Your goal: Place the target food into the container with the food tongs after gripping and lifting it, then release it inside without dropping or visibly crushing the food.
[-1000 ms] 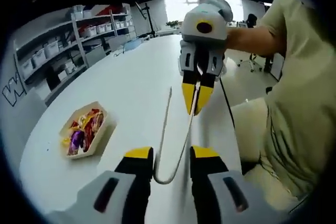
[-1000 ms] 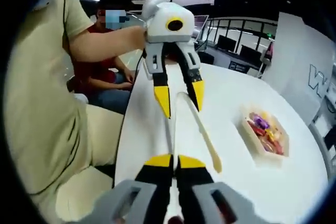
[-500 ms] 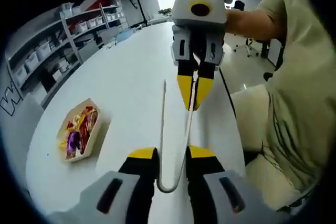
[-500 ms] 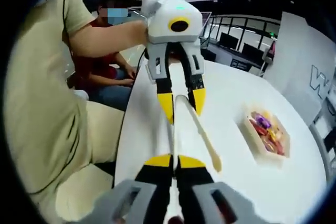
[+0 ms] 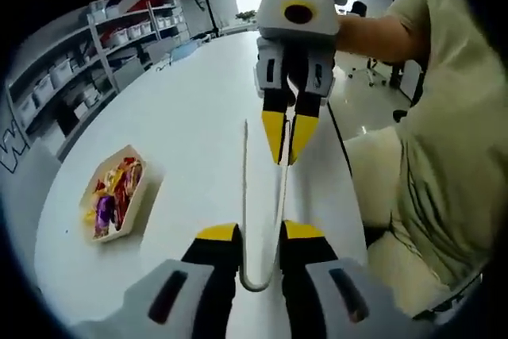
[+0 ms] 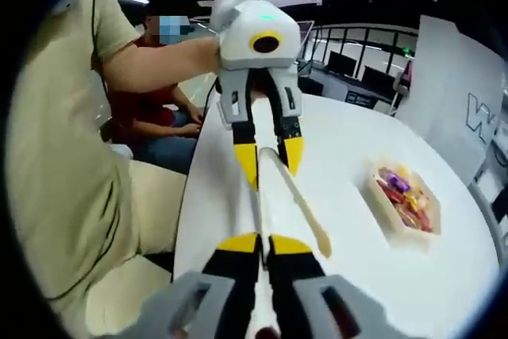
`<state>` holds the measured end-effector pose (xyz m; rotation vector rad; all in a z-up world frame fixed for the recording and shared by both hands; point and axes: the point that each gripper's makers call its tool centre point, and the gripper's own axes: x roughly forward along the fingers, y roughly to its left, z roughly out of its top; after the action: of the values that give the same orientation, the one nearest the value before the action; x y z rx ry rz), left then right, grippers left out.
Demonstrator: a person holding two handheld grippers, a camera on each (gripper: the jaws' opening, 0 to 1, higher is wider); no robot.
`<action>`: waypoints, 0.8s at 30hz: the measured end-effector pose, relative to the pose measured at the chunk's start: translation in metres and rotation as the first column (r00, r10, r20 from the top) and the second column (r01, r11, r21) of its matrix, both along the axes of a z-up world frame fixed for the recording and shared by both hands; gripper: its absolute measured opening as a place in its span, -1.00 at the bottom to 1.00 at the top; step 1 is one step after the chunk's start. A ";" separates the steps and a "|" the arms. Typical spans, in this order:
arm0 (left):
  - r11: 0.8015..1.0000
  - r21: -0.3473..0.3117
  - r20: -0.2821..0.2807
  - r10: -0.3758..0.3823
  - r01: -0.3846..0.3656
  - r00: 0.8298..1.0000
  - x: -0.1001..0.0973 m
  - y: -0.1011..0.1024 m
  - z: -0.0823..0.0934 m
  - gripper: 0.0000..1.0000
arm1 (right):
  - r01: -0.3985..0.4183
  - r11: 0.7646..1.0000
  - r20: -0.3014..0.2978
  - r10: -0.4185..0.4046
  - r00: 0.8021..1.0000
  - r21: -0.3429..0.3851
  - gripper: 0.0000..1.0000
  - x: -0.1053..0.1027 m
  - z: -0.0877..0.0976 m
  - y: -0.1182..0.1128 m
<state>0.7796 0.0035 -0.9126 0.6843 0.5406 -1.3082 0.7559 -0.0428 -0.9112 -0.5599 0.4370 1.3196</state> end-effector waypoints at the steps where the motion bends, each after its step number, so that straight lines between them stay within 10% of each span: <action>1: 1.000 -0.001 -0.002 0.000 0.000 1.000 0.000 0.000 0.000 -0.64 | 0.000 1.000 0.003 0.000 1.000 0.004 -1.00 0.001 0.000 0.000; 24: 1.000 0.025 -0.013 0.016 -0.016 1.000 0.012 0.005 -0.005 -0.65 | 0.036 0.997 -0.018 -0.035 0.999 0.072 -0.92 0.010 0.006 -0.003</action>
<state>0.7921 0.0081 -0.9176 0.6908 0.5734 -1.2936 0.7658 -0.0462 -0.9047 -0.4789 0.4095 1.3016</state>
